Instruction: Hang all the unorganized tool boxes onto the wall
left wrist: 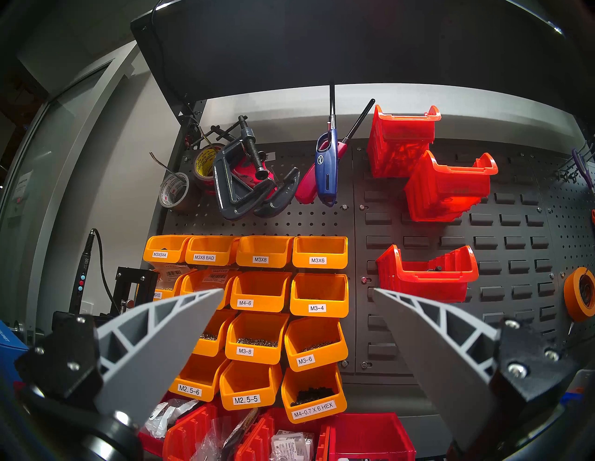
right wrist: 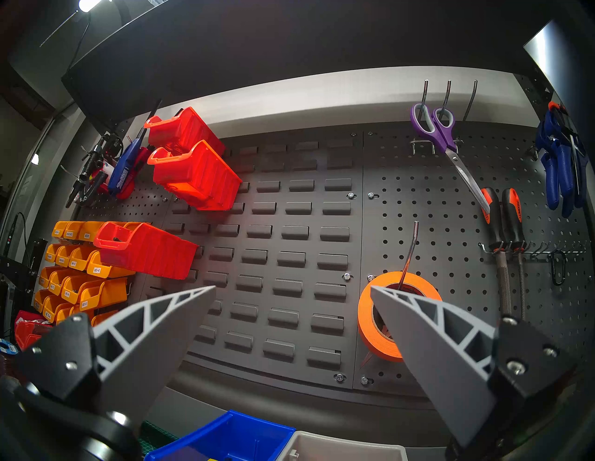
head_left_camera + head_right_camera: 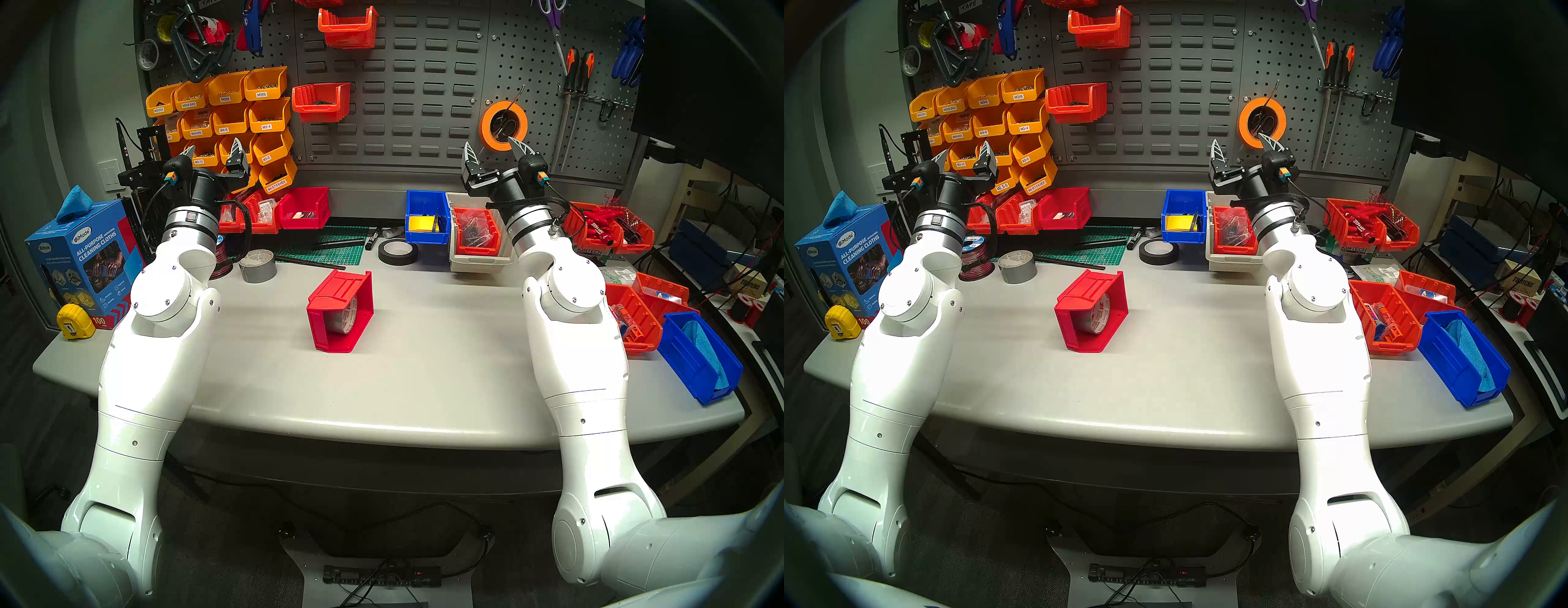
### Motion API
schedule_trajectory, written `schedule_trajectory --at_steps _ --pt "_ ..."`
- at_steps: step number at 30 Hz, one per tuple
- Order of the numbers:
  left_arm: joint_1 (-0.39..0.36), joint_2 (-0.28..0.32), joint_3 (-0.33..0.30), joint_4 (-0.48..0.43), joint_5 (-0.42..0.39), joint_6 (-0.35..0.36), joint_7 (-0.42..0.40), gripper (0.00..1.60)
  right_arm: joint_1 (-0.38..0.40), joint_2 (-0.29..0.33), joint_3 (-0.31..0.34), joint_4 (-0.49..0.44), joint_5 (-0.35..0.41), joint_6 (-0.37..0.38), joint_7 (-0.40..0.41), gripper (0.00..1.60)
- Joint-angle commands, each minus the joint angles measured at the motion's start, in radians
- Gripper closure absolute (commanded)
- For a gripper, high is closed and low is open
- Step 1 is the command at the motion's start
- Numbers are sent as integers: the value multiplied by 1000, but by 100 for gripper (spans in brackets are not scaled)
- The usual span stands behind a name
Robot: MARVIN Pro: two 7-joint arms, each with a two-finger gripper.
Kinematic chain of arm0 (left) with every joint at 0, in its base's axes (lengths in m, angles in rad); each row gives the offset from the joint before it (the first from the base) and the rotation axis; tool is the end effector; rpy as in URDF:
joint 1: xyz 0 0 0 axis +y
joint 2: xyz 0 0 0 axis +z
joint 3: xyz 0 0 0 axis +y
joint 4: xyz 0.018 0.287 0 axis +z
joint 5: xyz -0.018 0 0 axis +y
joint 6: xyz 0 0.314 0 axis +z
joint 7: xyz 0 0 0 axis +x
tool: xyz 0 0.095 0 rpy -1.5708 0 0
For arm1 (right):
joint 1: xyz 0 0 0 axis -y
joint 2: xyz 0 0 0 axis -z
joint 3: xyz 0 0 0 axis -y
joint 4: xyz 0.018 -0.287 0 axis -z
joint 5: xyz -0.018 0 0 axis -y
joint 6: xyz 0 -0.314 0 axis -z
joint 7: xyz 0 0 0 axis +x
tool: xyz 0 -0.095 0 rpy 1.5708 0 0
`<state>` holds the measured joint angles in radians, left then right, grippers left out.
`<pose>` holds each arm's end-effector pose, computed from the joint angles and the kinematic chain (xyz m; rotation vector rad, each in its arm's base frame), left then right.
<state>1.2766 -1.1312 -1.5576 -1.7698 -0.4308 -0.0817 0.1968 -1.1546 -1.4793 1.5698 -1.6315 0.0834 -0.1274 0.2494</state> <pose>0.4600 0.1089 -0.0670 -1.5126 -0.1435 -2.7019 0.4950 -0.0017 -0.0740 -1.3995 -0.3489 -2.6631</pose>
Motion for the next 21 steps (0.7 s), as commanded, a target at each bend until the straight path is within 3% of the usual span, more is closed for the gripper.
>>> schedule_trajectory --at_steps 1,10,21 --pt "-8 0 -1 -6 0 -1 1 0 5 0 1 -10 0 0 -1 0" --pt "-8 16 13 2 37 -42 -17 0 5 0 1 -10 0 -1 -1 0" --pt "118 84 -57 -100 40 -38 -51 0 6 0 1 -9 0 -1 0 0"
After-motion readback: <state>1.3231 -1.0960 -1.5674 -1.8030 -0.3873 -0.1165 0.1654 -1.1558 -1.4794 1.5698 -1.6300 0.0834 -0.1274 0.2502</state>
